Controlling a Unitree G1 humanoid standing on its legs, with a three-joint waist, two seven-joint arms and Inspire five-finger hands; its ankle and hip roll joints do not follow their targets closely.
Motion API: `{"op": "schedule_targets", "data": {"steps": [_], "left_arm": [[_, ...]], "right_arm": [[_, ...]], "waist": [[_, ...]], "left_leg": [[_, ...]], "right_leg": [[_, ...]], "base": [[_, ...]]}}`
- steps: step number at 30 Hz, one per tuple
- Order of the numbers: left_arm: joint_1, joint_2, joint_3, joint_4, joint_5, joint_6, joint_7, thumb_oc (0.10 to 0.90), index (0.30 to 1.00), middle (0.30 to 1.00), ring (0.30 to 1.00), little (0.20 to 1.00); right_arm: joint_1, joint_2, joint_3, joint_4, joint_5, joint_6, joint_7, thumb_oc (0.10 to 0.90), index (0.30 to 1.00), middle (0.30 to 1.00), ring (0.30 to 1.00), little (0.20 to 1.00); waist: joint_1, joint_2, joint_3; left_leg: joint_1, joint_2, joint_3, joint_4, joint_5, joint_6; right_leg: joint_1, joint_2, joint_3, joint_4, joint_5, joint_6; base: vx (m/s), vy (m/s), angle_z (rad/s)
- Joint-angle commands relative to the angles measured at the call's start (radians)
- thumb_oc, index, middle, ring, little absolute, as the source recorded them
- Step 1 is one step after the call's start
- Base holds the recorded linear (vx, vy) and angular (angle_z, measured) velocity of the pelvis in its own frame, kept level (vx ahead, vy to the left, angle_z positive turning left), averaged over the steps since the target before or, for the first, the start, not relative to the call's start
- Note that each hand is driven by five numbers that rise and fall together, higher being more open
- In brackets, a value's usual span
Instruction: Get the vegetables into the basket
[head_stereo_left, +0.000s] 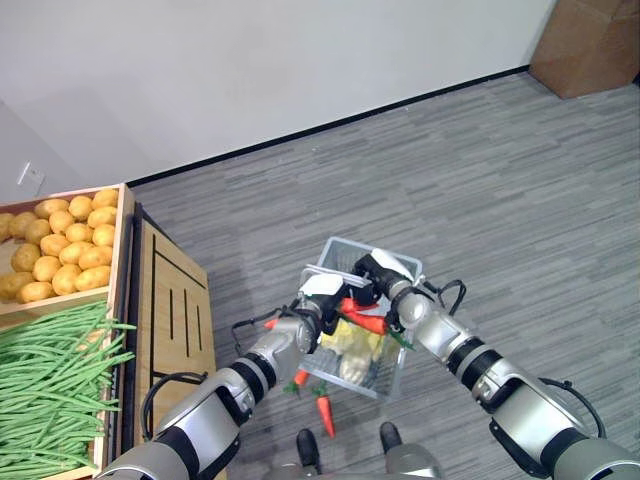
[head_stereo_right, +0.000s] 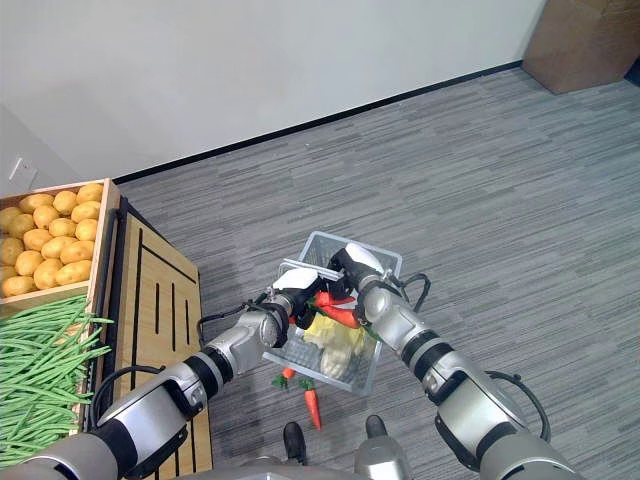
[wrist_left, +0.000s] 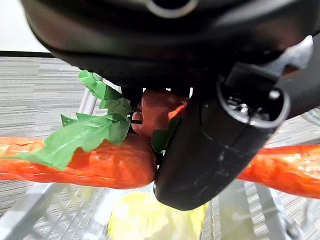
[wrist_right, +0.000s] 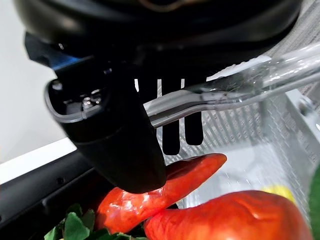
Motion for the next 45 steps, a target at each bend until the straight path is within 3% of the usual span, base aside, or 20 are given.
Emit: {"op": "schedule_targets", "data": {"steps": [1, 4, 5, 6, 13, 14, 15, 24, 25, 26, 34, 39, 42, 45], "left_arm": [[-0.154, -0.026, -0.021, -0.051, 0.051, -0.05, 0.048, 0.4, 0.3, 0.3, 0.3, 0.3], [-0.147, -0.02, -0.02, -0.073, 0.052, -0.054, 0.042, 0.4, 0.3, 0.3, 0.3, 0.3], [-0.138, -0.022, -0.022, -0.077, 0.052, -0.057, 0.037, 0.502, 0.443, 0.443, 0.443, 0.443], [-0.138, -0.022, -0.021, -0.083, 0.051, -0.057, 0.035, 0.9, 1.0, 1.0, 1.0, 1.0], [-0.128, -0.011, -0.013, -0.132, 0.042, -0.061, 0.019, 0.9, 1.0, 1.0, 1.0, 1.0], [-0.112, 0.027, 0.0, -0.104, 0.075, -0.044, 0.053, 0.9, 1.0, 1.0, 1.0, 1.0], [-0.082, 0.036, -0.015, -0.068, 0.083, -0.062, 0.006, 0.9, 1.0, 1.0, 1.0, 1.0], [-0.073, 0.01, -0.036, -0.028, 0.09, -0.071, 0.009, 0.9, 1.0, 1.0, 1.0, 1.0], [-0.06, -0.087, -0.097, 0.168, 0.158, -0.042, 0.009, 0.9, 1.0, 1.0, 1.0, 1.0], [-0.071, -0.11, -0.09, 0.16, 0.151, -0.058, 0.031, 0.9, 1.0, 1.0, 1.0, 1.0], [-0.1, -0.114, -0.093, 0.127, 0.119, -0.056, 0.06, 0.9, 1.0, 1.0, 1.0, 1.0], [-0.086, -0.026, -0.077, -0.081, 0.041, -0.107, -0.011, 0.9, 1.0, 1.0, 1.0, 1.0], [-0.061, 0.064, -0.075, -0.287, -0.081, -0.151, -0.11, 0.9, 1.0, 1.0, 1.0, 1.0], [-0.045, 0.143, -0.062, -0.39, -0.152, -0.163, -0.156, 0.9, 1.0, 1.0, 1.0, 1.0]], "right_arm": [[-0.117, 0.072, -0.048, -0.147, -0.039, -0.097, -0.032, 0.4, 0.3, 0.3, 0.3, 0.3], [-0.106, 0.072, -0.053, -0.168, -0.04, -0.1, -0.029, 0.4, 0.3, 0.3, 0.3, 0.3], [-0.102, 0.073, -0.057, -0.176, -0.041, -0.102, -0.029, 0.4, 0.3, 0.3, 0.3, 0.3], [-0.1, 0.073, -0.057, -0.185, -0.042, -0.103, -0.028, 0.4, 0.3, 0.3, 0.3, 0.3], [-0.084, 0.069, -0.07, -0.203, -0.047, -0.102, -0.027, 0.4, 0.3, 0.3, 0.3, 0.3], [-0.077, 0.061, -0.073, -0.206, -0.054, -0.093, -0.02, 0.4, 0.3, 0.3, 0.3, 0.3], [-0.074, 0.058, -0.075, -0.209, -0.058, -0.103, -0.023, 0.4, 0.3, 0.3, 0.3, 0.3], [-0.06, 0.076, -0.064, -0.212, -0.073, -0.114, -0.028, 0.4, 0.3, 0.3, 0.3, 0.3], [-0.063, 0.096, -0.046, -0.2, -0.077, -0.123, -0.032, 0.4, 0.3, 0.3, 0.3, 0.3], [-0.061, 0.095, -0.039, -0.184, -0.076, -0.125, -0.035, 0.4, 0.3, 0.3, 0.3, 0.3], [-0.061, 0.115, -0.028, -0.105, -0.031, -0.117, -0.057, 0.4, 0.3, 0.3, 0.3, 0.3], [-0.034, 0.056, -0.073, -0.028, -0.058, -0.09, -0.042, 0.4, 0.3, 0.3, 0.3, 0.3], [-0.002, 0.011, -0.122, 0.059, -0.045, -0.083, -0.018, 0.4, 0.3, 0.3, 0.3, 0.3], [0.006, -0.006, -0.136, 0.109, -0.038, -0.09, -0.006, 0.4, 0.3, 0.3, 0.3, 0.3]], "waist": [[0.029, -0.04, -0.039], [0.03, -0.04, -0.038], [0.031, -0.038, -0.037], [0.031, -0.037, -0.037], [0.035, -0.034, -0.033], [0.041, -0.032, -0.032], [0.043, -0.032, -0.032], [0.043, -0.032, -0.031], [0.029, -0.04, -0.03], [0.03, -0.037, -0.033], [0.024, -0.044, -0.034], [0.042, -0.044, -0.042], [0.058, -0.043, -0.054], [0.066, -0.044, -0.06]], "left_leg": [[0.094, -0.002, -0.024, 0.002, -0.116, -0.047], [0.095, -0.002, -0.024, 0.002, -0.116, -0.047], [0.095, -0.002, -0.025, 0.002, -0.116, -0.047], [0.096, -0.002, -0.025, 0.002, -0.116, -0.047], [0.098, -0.002, -0.028, 0.002, -0.116, -0.046], [0.099, -0.002, -0.028, 0.002, -0.116, -0.047], [0.101, -0.003, -0.028, 0.002, -0.117, -0.047], [0.103, -0.002, -0.032, 0.002, -0.118, -0.047], [0.1, -0.001, -0.029, 0.002, -0.112, -0.046], [0.104, -0.002, -0.028, 0.002, -0.12, -0.046], [0.103, -0.001, -0.023, 0.002, -0.121, -0.046], [0.107, 0.0, -0.033, 0.002, -0.125, -0.045], [0.106, -0.002, -0.046, 0.002, -0.12, -0.044], [0.108, -0.002, -0.051, 0.002, -0.12, -0.045]], "right_leg": [[-0.009, -0.055, -0.07, 0.022, -0.02, 0.047], [-0.007, -0.054, -0.071, 0.021, -0.02, 0.046], [-0.006, -0.055, -0.074, 0.021, -0.02, 0.046], [-0.006, -0.055, -0.075, 0.021, -0.021, 0.045], [0.0, -0.057, -0.08, 0.019, -0.022, 0.044], [0.001, -0.056, -0.083, 0.018, -0.022, 0.044], [0.005, -0.056, -0.084, 0.018, -0.024, 0.043], [0.008, -0.054, -0.085, 0.018, -0.028, 0.042], [0.003, -0.053, -0.085, 0.021, -0.023, 0.04], [0.007, -0.053, -0.083, 0.019, -0.029, 0.041], [0.002, -0.049, -0.077, 0.021, -0.029, 0.042], [0.014, -0.052, -0.09, 0.019, -0.031, 0.044], [0.02, -0.053, -0.102, 0.021, -0.028, 0.045], [0.025, -0.054, -0.109, 0.021, -0.028, 0.045]], "base": [[0.0, 0.0, 0.0], [0.0, 0.0, 0.0], [0.0, 0.0, 0.0], [0.0, 0.0, 0.0], [0.0, 0.0, 0.0], [0.0, 0.0, 0.0], [0.0, 0.0, 0.0], [0.0, 0.0, 0.0], [0.0, 0.0, 0.0], [0.01, -0.008, 0.03], [0.0, -0.003, -0.03], [0.01, -0.005, 0.03], [0.01, 0.002, 0.1], [0.02, 0.004, 0.12]]}}
